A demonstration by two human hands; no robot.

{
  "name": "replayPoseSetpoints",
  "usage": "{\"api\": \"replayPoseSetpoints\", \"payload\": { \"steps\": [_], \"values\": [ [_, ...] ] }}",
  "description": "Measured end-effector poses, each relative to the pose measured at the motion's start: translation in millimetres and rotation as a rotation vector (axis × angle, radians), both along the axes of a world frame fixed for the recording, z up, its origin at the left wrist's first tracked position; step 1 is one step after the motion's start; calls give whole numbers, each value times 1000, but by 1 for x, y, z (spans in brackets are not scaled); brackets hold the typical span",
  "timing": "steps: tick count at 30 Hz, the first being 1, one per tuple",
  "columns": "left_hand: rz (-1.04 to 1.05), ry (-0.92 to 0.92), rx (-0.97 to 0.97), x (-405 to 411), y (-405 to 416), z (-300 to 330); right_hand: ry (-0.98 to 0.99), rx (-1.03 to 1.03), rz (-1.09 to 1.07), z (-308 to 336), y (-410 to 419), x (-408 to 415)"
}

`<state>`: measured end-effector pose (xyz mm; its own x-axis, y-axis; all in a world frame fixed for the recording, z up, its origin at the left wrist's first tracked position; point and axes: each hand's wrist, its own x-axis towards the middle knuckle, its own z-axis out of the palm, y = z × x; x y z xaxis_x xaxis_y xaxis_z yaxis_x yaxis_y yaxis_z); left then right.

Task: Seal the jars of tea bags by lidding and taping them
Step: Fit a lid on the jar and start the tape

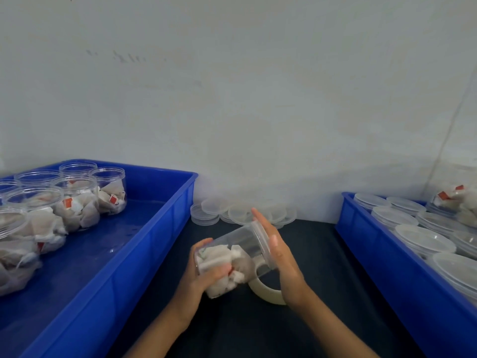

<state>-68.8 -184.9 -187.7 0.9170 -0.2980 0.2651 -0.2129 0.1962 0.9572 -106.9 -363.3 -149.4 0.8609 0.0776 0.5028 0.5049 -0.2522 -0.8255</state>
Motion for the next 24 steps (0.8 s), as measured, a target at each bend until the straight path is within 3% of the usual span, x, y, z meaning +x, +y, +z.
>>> {"api": "replayPoseSetpoints", "payload": {
  "steps": [4, 8, 10, 15, 17, 22, 24],
  "values": [
    [-27, 54, -44, -4, 2, 2, -98, -35, -44, -5, 1, 3],
    [14, -53, 13, -8, -1, 5, 200, 74, -88, 3, 1, 9],
    [19, -41, -10, -9, -2, 5, 247, 86, -52, 6, -1, 9],
    [-65, 99, -95, -8, -1, 5, -113, -54, -20, 8, 1, -1],
    [-76, 116, -78, -9, -2, 6, -166, -114, -67, 8, 2, 2],
    [21, 58, -38, -11, -5, 7, 159, 28, -70, 12, -3, 6],
    [-7, 87, -47, -9, -3, 7, 100, -25, -27, 13, -3, 3]
  ]
}}
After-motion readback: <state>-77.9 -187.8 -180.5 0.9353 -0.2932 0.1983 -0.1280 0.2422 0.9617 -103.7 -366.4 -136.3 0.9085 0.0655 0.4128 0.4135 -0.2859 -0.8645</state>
